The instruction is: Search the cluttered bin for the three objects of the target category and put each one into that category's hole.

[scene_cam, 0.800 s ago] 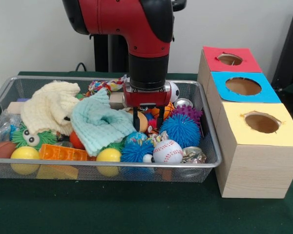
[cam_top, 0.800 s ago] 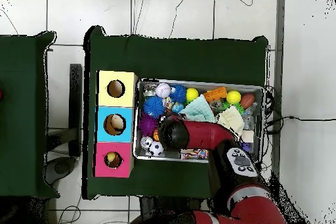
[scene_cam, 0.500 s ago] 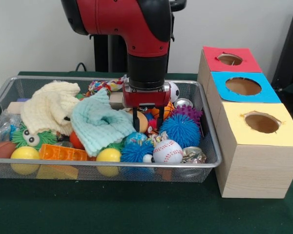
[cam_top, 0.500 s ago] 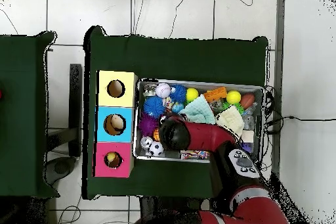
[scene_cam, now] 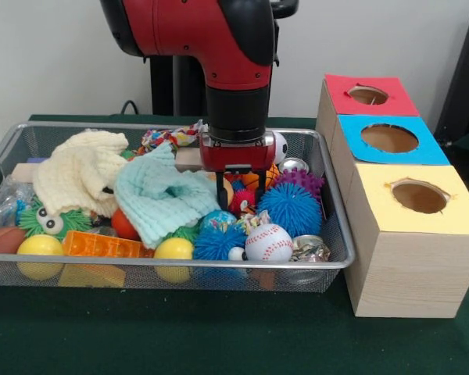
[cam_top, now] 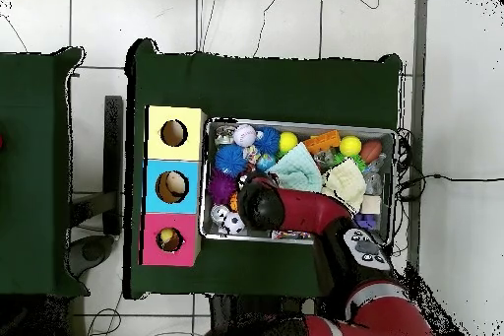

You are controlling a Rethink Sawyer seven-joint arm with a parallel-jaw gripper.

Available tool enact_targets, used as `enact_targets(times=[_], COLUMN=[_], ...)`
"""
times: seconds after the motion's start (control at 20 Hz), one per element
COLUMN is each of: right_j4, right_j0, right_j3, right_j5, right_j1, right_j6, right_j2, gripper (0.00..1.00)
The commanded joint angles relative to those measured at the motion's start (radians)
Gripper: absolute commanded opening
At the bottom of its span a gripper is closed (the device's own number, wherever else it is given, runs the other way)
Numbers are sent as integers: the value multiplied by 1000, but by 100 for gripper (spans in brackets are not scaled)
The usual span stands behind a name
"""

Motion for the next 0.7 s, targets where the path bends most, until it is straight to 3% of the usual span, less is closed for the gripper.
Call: enact_targets(times=[0.05,0.45,0.7], right_j4=[101,116,64], right_j0=[42,45,8], right_j3=[34,17,4], right_j5=[72,56,-136], right_j1=[8,30,146], right_j6=[215,193,195], right_j2=[89,69,85], gripper=[100,100,100])
